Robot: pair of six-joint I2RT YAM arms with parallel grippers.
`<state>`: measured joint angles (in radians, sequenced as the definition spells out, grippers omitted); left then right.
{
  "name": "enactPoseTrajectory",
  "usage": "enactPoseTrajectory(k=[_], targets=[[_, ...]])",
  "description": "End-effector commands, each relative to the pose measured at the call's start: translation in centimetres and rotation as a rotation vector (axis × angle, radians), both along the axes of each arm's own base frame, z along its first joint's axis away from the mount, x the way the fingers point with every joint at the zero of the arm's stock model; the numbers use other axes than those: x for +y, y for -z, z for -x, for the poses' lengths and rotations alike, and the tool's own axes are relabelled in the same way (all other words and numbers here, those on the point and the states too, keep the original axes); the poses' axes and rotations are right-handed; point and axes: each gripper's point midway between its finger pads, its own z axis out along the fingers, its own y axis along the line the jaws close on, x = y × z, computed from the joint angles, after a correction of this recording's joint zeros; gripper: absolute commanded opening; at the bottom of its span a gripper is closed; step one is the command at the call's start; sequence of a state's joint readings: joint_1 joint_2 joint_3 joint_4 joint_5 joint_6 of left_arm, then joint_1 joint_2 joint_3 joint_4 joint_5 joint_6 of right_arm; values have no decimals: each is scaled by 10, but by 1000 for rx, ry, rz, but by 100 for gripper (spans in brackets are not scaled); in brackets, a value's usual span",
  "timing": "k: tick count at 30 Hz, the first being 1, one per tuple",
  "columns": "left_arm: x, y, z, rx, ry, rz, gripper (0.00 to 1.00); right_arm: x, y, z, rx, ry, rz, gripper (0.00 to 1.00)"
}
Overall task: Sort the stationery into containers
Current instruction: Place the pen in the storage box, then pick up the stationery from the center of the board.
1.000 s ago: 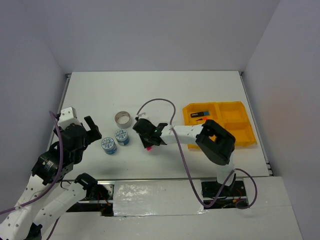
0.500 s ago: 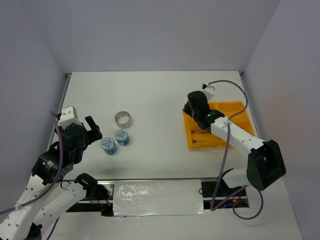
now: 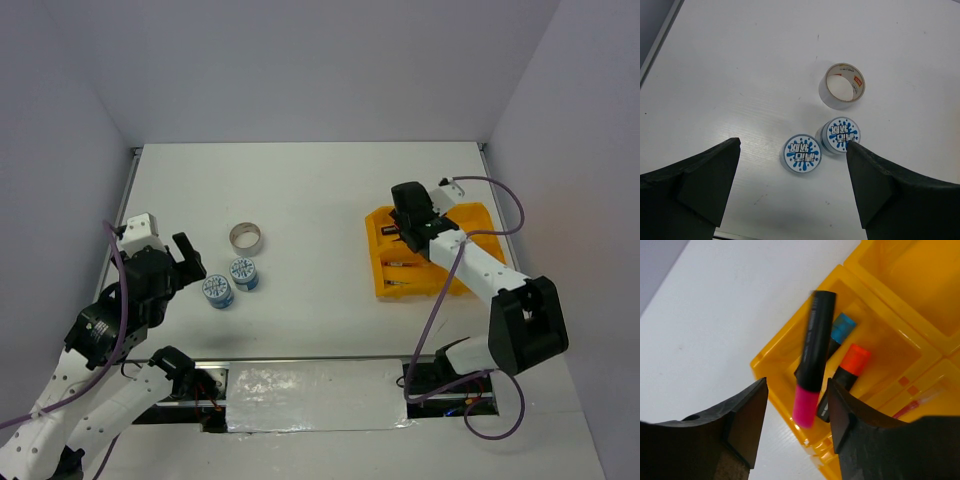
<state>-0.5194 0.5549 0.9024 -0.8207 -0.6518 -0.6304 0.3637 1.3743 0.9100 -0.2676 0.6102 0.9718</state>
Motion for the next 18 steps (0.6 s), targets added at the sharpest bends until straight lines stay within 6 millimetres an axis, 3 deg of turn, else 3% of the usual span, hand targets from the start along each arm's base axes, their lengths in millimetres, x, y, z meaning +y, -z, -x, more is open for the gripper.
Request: enactPoseTrajectory(k=[1, 7, 9, 11, 13, 14, 15, 17, 18], targets=[[-3, -6, -6, -29, 12, 2, 99, -7, -1, -7, -21, 44, -5, 59], [-4, -5, -7, -22, 15, -1, 99, 13, -15, -26, -23, -74, 5, 72], [-2, -5, -6, -23, 4, 0, 99, 37, -33, -32, -82, -192, 35, 73], [0, -7, -5, -30, -11, 3, 99, 81, -52, -39, -164, -412, 76, 73], [3, -7, -4, -35, -30, 9, 99, 145, -58, -36, -166, -629, 89, 73], [7, -9, -3, -39, -47, 6, 99, 166, -74, -39, -158, -703, 136, 74], [8, -9, -3, -38, -52, 4, 99, 200, -47, -34, -82, -796, 171, 73], [8, -8, -1, -42, -55, 8, 99, 236, -54, -35, -50, -877, 198, 73], [8, -9, -2, -43, -52, 9, 99, 253, -29, -36, 2, -915, 207, 73]])
